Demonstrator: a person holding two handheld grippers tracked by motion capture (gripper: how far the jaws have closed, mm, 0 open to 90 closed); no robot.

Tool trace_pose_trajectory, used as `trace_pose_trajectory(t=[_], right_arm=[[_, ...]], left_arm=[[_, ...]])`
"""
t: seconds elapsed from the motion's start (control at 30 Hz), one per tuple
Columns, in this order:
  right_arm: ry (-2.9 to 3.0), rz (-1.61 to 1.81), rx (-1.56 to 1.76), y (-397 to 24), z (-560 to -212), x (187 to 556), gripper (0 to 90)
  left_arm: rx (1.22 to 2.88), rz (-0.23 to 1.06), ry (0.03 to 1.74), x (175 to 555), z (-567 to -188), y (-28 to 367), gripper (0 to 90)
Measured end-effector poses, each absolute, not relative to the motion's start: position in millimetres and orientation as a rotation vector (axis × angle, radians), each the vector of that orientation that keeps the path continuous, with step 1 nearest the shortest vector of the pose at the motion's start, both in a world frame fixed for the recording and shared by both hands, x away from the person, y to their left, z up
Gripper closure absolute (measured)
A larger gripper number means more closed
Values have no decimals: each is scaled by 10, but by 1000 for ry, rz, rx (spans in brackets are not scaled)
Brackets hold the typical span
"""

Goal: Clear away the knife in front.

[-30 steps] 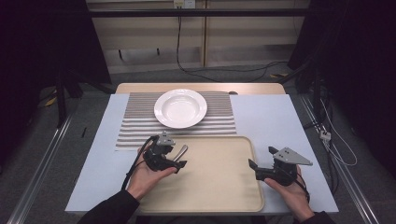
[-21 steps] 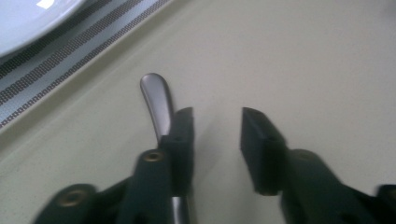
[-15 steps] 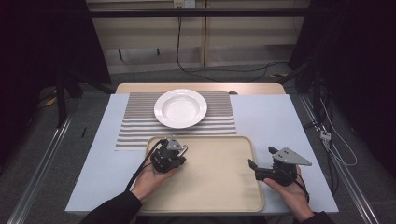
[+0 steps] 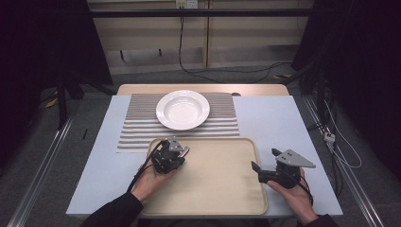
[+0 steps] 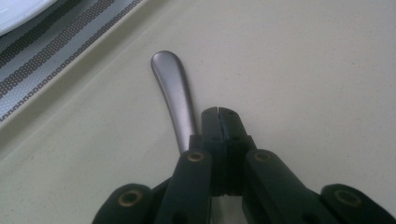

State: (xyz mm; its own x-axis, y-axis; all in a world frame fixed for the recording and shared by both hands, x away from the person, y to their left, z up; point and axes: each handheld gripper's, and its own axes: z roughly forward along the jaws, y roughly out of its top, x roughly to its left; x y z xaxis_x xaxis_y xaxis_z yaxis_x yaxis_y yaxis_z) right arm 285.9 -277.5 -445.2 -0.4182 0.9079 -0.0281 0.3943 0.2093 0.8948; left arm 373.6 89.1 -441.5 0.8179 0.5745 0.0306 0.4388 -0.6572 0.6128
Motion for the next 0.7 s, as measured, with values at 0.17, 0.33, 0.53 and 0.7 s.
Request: trace_pose_trajectory(t=[0.17, 0.33, 0.53, 0.7], right_arm=[[1917, 1163, 1202, -2774, -4454, 2858, 108], [1918, 1161, 1204, -2773, -4454, 2859, 108], [1918, 1163, 1204, -2775, -4453, 2858, 108], [1918, 1164, 1205, -2776, -4452, 2857, 108]], left_arm=[[2401, 287, 768, 3756, -4404, 918, 900], [2400, 290, 778, 3771, -4402, 952, 900], [2409, 294, 778, 3776, -4396, 982, 900], [2412, 278, 802, 3797, -4387, 1034, 900]])
